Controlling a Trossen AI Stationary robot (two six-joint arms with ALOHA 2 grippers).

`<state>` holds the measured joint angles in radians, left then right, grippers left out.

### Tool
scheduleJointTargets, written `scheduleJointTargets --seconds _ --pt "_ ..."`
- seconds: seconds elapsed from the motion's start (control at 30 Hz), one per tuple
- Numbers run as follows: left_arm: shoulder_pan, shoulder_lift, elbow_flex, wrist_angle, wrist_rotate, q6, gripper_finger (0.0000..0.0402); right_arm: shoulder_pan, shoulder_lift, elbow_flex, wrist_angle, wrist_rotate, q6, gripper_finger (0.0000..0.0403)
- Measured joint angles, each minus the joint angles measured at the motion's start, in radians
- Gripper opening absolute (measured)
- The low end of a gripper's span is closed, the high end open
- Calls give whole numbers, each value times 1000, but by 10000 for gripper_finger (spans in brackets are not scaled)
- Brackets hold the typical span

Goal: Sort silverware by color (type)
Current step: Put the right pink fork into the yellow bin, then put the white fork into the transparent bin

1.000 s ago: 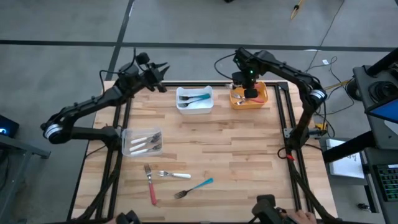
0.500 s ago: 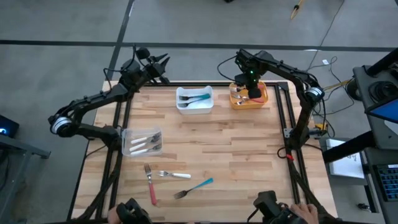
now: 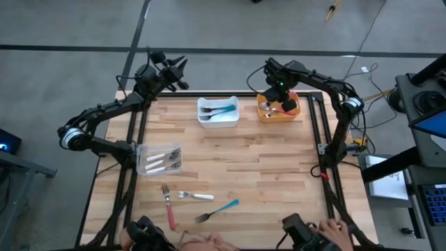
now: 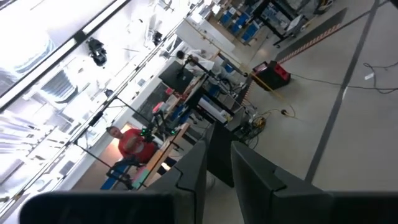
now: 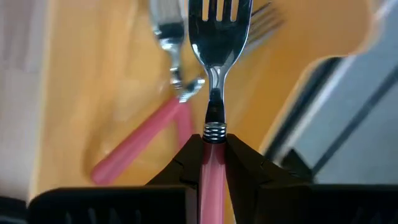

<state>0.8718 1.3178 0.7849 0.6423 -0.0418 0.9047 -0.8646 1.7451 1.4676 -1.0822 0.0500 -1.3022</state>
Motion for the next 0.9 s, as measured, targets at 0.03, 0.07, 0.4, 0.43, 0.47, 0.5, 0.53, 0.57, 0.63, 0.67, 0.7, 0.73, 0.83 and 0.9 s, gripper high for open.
scheduleJointTargets --seconds 0.03,0.07,0.4,0.43,0.47,0.5,0.53,0.57,0.63,0.67,0.7,0.73,0.83,0.9 --pt "3 0 0 4 0 0 56 0 0 -10 -4 -2 0 33" --pt "5 -1 0 4 0 0 56 0 0 -20 -12 -2 0 33" --pt "10 1 0 9 0 0 56 0 0 -98 44 -3 -22 44" --pt "10 0 0 10 0 0 56 0 0 -101 51 0 -22 52" --pt "10 0 0 11 0 0 56 0 0 -104 53 2 -21 60" --pt "10 0 0 11 0 1 56 0 0 -106 53 2 -21 69" --pt "10 0 0 11 0 1 56 0 0 -108 51 3 -21 76" --pt "10 0 0 11 0 1 56 0 0 -108 53 3 -19 82" --pt "10 0 0 11 0 2 56 0 0 -108 52 3 -8 89" --pt "10 0 0 11 0 2 56 0 0 -108 52 3 -6 91" --pt "10 0 0 11 0 2 56 0 0 -108 52 3 -6 92" --pt "10 0 0 11 0 2 56 0 0 -106 51 3 -6 93" --pt "10 0 0 11 0 0 56 0 -2 -93 48 8 -6 94" --pt "10 0 0 11 0 -5 56 3 -5 -77 44 41 14 91"
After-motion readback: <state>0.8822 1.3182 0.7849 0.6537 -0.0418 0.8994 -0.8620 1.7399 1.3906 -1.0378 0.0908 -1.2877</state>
